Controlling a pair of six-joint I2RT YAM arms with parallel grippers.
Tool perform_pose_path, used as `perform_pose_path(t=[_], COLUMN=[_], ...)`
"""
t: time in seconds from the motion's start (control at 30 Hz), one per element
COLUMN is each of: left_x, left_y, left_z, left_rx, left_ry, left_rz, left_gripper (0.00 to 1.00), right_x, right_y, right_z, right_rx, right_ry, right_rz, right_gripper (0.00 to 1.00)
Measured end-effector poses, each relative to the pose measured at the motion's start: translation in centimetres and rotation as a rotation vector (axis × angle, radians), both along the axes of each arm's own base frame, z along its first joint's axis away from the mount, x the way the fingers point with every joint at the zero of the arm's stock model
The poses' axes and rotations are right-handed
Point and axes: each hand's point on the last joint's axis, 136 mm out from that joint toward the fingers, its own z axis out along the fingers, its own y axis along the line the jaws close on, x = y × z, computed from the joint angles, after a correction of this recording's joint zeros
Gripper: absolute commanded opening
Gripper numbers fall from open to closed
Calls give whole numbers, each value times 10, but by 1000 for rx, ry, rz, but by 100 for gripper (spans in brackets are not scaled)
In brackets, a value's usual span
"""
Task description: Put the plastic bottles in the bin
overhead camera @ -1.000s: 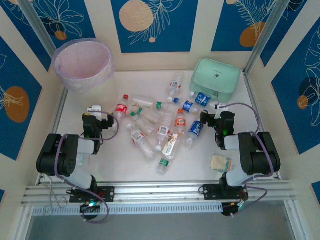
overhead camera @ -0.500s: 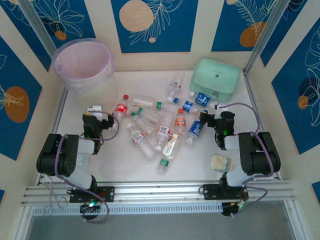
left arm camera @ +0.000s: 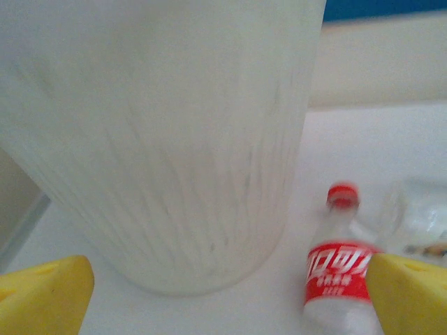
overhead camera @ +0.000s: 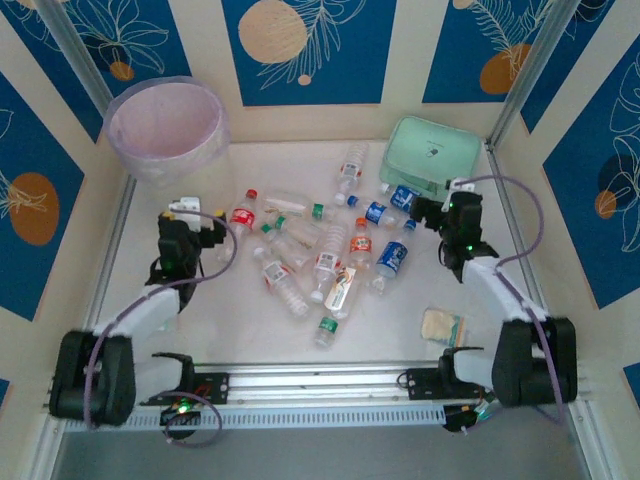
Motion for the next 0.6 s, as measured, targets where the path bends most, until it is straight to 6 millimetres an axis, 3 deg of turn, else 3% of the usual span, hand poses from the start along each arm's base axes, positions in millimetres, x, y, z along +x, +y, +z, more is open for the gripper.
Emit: perform_pose_path(t=[0.07,0.17,0.23,0.4,0.6], left_x=[-8,-22,-32,-60,-77], left_y=[-7,-37,-70,-154,-213], left_z=[31,50,44,0,-16], left_rx=[-50,-137,-180,-196,-279], left_ry=[-32,-14,54,326,505], left_rz=[-11,-90,-176,-359,-473], left_gripper=[100,100,100,100,100], right_x=[-17,-56,-85,-141,-158], right_y=[3,22,37,75,113], right_z=[22,18,-2,-58,-84], right_rx=[68,171,244,451,594], right_ry=[29,142,258,530,689], right_rz=[-16,10,38,94,139], right_gripper=[99,100,98,89,89])
